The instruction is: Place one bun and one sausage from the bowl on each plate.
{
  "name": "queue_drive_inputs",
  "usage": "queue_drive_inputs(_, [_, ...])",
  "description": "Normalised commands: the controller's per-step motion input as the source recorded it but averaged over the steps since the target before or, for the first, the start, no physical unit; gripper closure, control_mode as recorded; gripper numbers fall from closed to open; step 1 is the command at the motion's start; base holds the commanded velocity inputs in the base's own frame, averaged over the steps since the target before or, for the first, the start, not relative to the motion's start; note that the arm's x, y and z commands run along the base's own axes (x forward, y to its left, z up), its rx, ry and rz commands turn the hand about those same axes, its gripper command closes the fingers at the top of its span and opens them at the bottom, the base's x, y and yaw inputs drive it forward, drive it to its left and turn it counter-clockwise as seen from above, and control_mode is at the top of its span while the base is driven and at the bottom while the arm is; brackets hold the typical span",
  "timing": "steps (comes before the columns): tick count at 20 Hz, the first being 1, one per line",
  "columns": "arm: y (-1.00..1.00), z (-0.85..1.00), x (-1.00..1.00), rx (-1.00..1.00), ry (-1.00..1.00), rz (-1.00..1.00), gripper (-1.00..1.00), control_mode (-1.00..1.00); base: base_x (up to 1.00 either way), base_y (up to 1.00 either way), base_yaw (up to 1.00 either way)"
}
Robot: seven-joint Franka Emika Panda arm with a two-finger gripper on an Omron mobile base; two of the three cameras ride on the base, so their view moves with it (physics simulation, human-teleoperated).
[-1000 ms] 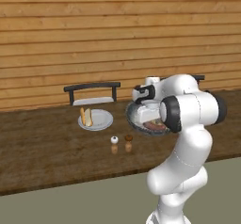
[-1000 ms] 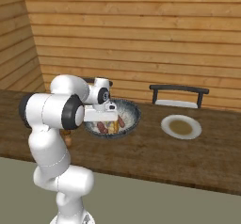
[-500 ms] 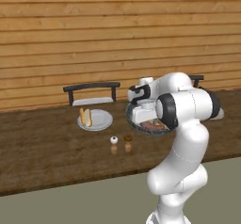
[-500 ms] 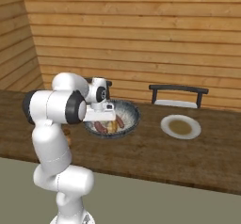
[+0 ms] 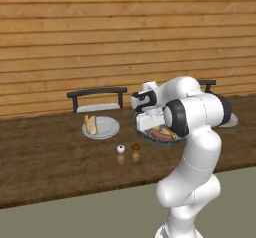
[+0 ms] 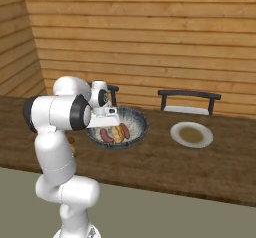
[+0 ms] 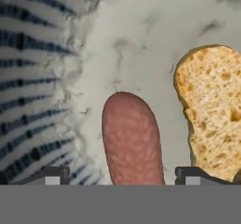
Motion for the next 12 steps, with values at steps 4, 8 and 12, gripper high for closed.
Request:
queue_drive_inputs(4, [0.00,0.00,0.00,0.00,0.00,0.00,1.00,-1.00,0.00,0.00,0.00])
queue_drive_inputs(8, [0.09,-0.27,0.18,-0.01,-0.18,-0.04,1.00,-1.00,0.00,0.00,0.00])
queue_drive_inputs(12, [0.24,-0.97,0.53,-0.11,-0.23,-0.02,1.00,-1.00,0.00,0.00,0.00])
